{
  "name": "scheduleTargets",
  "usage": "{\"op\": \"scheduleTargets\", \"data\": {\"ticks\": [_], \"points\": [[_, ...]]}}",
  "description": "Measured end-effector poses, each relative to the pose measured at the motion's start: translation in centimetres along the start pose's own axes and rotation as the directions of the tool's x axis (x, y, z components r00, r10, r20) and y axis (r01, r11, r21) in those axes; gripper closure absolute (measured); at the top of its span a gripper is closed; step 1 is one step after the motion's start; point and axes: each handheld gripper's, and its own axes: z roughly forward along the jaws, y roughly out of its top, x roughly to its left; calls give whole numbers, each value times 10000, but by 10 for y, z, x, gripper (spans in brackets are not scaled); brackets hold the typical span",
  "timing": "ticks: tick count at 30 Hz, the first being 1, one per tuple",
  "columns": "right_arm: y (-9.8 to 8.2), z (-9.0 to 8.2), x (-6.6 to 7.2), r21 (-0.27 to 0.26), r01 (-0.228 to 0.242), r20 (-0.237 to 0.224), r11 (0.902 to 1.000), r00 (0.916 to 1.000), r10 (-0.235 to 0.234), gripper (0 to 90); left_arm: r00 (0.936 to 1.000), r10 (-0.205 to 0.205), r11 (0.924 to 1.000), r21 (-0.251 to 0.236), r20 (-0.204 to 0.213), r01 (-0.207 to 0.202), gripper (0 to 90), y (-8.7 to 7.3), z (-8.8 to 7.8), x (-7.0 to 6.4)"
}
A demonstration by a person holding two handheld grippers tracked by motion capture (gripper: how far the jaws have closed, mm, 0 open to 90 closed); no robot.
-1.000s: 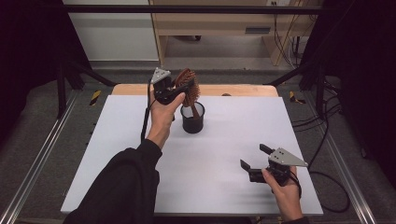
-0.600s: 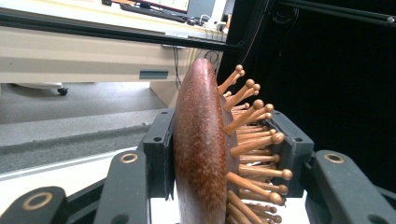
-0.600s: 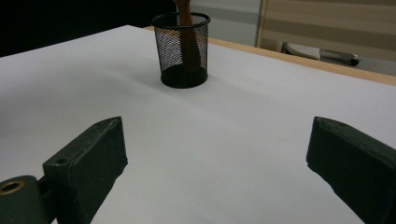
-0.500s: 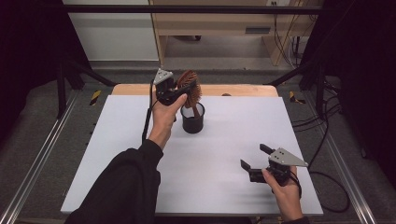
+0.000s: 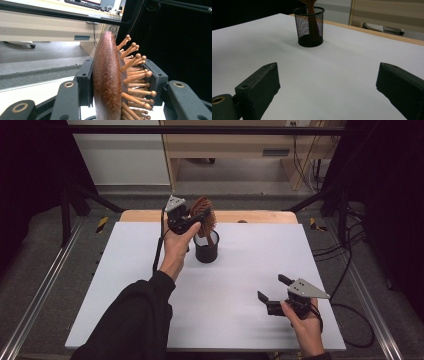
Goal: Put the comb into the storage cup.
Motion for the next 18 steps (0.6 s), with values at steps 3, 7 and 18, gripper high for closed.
{"op": "scheduleTargets", "data": {"ticks": [3,7,18], "points": [[0,0,0,-2,1,-4,10000,10000,-1,50,10000,37,10000,52,8,-37,503,-1,1,-1],[0,0,0,-4,-13,-4,10000,10000,13,49,10000,34,10000,72,13,-34,502,-2,2,-2],[0,0,0,15,24,-14,10000,10000,-23,49,9999,-93,9999,95,-39,94,499,-3,3,3]]}}
